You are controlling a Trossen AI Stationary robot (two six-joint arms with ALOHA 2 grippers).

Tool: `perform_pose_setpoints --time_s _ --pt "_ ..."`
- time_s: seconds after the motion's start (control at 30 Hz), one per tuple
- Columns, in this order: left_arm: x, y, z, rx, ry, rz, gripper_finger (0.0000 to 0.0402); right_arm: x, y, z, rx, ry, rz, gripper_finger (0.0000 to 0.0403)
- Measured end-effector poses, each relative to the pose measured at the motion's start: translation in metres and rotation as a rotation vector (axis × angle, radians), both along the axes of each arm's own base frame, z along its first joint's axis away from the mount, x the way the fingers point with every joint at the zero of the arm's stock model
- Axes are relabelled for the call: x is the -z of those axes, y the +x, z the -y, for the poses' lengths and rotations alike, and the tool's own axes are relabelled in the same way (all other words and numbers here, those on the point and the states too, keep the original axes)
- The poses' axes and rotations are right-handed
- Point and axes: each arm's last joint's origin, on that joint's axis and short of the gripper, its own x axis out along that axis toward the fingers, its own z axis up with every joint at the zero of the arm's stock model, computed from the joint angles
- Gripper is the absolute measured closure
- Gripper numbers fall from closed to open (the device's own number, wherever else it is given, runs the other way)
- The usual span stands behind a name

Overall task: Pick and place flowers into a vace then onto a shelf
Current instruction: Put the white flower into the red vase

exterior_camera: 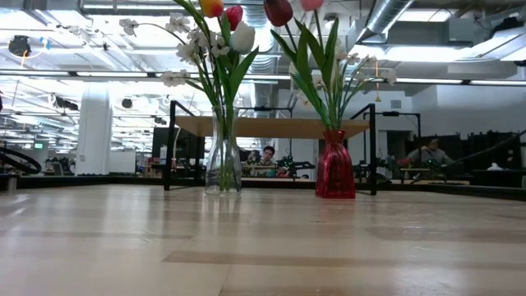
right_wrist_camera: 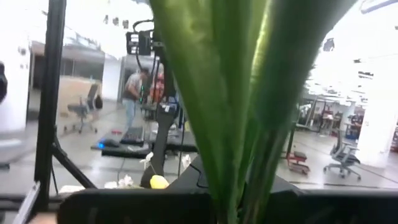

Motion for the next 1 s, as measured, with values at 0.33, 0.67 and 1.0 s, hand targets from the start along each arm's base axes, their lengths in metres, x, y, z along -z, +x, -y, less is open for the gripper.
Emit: perform_pose_setpoints --time_s 0.33,0.67,1.0 --pt "-0.001 0.016 0.002 -0.024 -0.005 0.010 0.0182 0.061 -0.027 0.010 0.048 0.143 0.068 0.0403" --pt "-0.003 0.006 0.000 -0.048 -0.056 0.032 0.0182 0.098 0.003 0.008 0.163 0.173 0.037 0.0403" --pt "-0.002 -0.027 -0.009 -0.123 -0.095 0.026 0.0182 0.113 0.037 0.003 0.177 0.163 -0.035 0.0403"
